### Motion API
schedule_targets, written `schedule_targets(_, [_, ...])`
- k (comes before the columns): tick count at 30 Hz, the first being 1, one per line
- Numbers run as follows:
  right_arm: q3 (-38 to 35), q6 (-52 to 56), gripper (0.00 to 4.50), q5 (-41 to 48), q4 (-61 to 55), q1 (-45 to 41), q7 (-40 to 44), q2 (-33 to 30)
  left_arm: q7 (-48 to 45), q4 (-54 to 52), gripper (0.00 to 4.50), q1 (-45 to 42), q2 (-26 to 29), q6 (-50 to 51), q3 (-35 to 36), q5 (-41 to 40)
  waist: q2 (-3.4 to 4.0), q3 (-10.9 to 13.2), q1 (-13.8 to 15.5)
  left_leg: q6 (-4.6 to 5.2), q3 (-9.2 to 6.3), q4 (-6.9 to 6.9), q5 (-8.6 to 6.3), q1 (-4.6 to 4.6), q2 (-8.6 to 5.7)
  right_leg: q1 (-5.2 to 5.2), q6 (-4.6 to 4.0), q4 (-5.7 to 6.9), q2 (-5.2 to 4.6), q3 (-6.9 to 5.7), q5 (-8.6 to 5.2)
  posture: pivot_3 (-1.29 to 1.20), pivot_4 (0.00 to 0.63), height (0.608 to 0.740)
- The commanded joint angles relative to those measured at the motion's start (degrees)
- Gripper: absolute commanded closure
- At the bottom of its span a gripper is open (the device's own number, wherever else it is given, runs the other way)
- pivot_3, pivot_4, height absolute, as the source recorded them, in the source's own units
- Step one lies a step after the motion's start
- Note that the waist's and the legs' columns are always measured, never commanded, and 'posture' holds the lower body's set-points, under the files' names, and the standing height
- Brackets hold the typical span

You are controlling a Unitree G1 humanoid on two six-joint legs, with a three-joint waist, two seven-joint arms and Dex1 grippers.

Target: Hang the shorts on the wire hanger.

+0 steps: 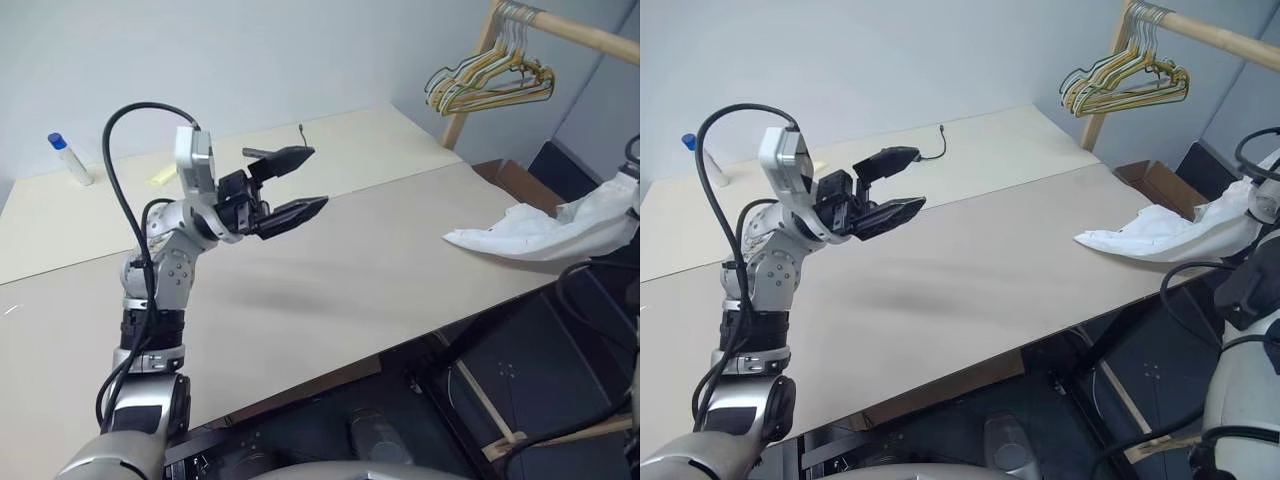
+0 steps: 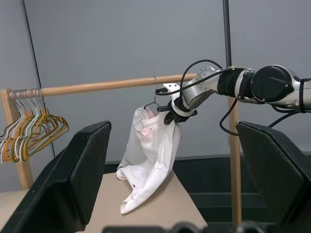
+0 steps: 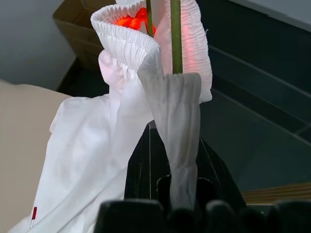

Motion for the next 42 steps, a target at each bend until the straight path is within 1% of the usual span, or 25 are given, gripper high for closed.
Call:
schedule_targets(1, [2.8,-3.6,3.55,-1.0,-1.4,-0.4,-1.0,-0.6,0.5,-2.6,0.0,0.2,0.2,-1.2,1.7,-1.6,0.0,0.0,0.0,0.0,0.01,0.0,0.0,0.0,0.0,0.0,0.0,0.0,0.0,0.01,0.0,-0.19,0.0,0.74])
schedule_targets(4, [4.5,-4.4,2.58,-1.5,-1.9,-0.3,-2.2,-0.2,0.8,-3.5,0.0,0.8,0.2,-0.5,2.3,-2.6,-0.01,0.0,0.2,0.0,0.01,0.0,0.0,0.01,-0.01,0.0,0.01,0.0,0.02,0.05,-0.01,-0.18,0.0,0.74])
schedule_targets(5, [5.3,-4.7,2.17,-1.9,-2.1,-0.2,-3.1,0.1,0.9,-3.8,0.0,1.2,0.3,-0.6,2.1,-2.4,-0.01,0.0,0.2,0.01,0.01,0.0,0.0,0.01,-0.01,0.0,0.02,0.0,0.02,0.06,-0.01,-0.18,0.0,0.74])
schedule_targets(11, [8.8,-6.2,0.06,-4.1,-5.1,0.5,-8.8,2.6,1.3,-4.0,0.0,1.6,0.1,-1.0,1.5,-2.0,-0.01,0.0,0.3,0.02,0.02,0.01,-0.01,0.0,-0.01,0.0,0.03,-0.01,0.02,0.08,0.0,-0.18,0.0,0.74])
schedule_targets(15, [11.8,-9.1,0.03,-6.5,-9.9,2.0,-12.7,4.8,1.3,-3.7,0.0,1.1,0.1,-1.2,1.6,-2.0,0.0,0.0,0.3,0.01,0.04,0.0,-0.01,0.0,-0.01,0.0,0.04,0.0,0.02,0.11,0.0,-0.17,0.0,0.74])
schedule_targets(17, [15.2,-12.5,0.03,-9.6,-14.6,3.7,-14.7,6.2,1.5,-4.1,0.0,0.9,0.3,-0.7,2.2,-2.9,0.0,0.0,0.5,0.01,0.04,0.01,-0.01,0.01,0.0,-0.02,0.05,0.01,0.02,0.1,0.0,-0.16,0.0,0.74])
schedule_targets(19, [17.9,-14.6,0.03,-11.8,-19.7,5.5,-15.3,7.9,1.7,-4.5,0.0,1.0,0.7,-0.2,2.8,-3.6,0.02,0.0,0.6,0.01,0.04,0.03,-0.01,0.02,-0.01,-0.05,0.06,0.01,0.01,0.11,0.01,-0.15,0.0,0.74])
schedule_targets(23, [21.1,-17.1,0.03,-15.5,-29.4,9.7,-16.4,10.3,2.4,-5.1,0.0,2.2,1.5,-0.3,3.4,-3.2,0.01,0.0,1.2,0.01,0.04,0.03,0.0,0.03,0.01,-0.04,0.08,0.03,0.03,0.11,0.02,-0.12,0.0,0.74])
schedule_targets(24, [22.4,-17.5,0.03,-16.5,-32.3,11.0,-15.3,10.7,2.9,-5.2,0.0,2.6,1.8,-0.3,3.7,-3.1,0.02,0.0,1.5,0.0,0.04,0.03,0.0,0.05,0.01,-0.06,0.09,0.04,0.02,0.12,0.02,-0.11,0.0,0.74])
schedule_targets(26, [26.0,-18.5,0.03,-19.5,-38.3,13.9,-12.8,11.1,4.2,-5.9,0.0,3.8,2.8,-1.1,4.0,-1.6,0.02,0.0,2.2,-0.01,0.04,0.04,0.0,0.06,0.02,-0.06,0.09,0.06,0.03,0.11,0.02,-0.09,0.0,0.74])
schedule_targets(31, [32.0,-19.0,0.03,-21.9,-50.6,20.1,-1.9,12.7,7.5,-9.2,0.0,8.0,6.3,-1.2,6.2,-0.2,0.0,0.0,3.9,0.0,0.03,0.06,0.0,0.07,0.03,-0.14,0.09,0.07,0.03,0.08,0.02,-0.05,0.0,0.74])
schedule_targets(34, [34.3,-19.5,0.03,-21.1,-54.8,22.8,5.2,14.7,11.2,-10.7,0.0,10.7,8.0,-0.8,8.0,0.9,-0.06,0.0,5.3,0.0,0.03,0.07,0.0,0.08,0.03,-0.14,0.08,0.08,0.03,0.07,0.03,-0.02,0.0,0.74])
schedule_targets(38, [35.4,-21.5,0.03,-16.5,-58.0,27.0,16.8,17.7,14.5,-13.3,0.0,15.8,10.8,-0.4,9.8,2.5,-0.2,0.1,7.8,0.01,0.03,0.07,-0.01,0.06,0.04,-0.15,0.06,0.07,0.04,0.02,0.04,0.04,0.0,0.74])
schedule_targets(40, [36.4,-23.1,0.03,-14.6,-59.9,28.8,23.5,17.9,14.9,-14.6,0.0,18.6,12.1,-0.7,9.6,3.7,-0.32,0.2,9.0,0.03,0.03,0.06,-0.02,0.03,0.03,-0.18,0.05,0.05,0.03,-0.02,0.04,0.06,0.0,0.74])
schedule_targets(42, [39.0,-25.7,0.03,-15.7,-60.4,30.5,27.7,17.4,15.5,-15.8,0.0,21.4,13.4,-0.5,9.0,5.0,-0.42,0.3,10.4,0.04,0.05,0.07,-0.03,0.0,0.03,-0.24,0.04,0.04,0.02,-0.03,0.05,0.07,0.0,0.74])
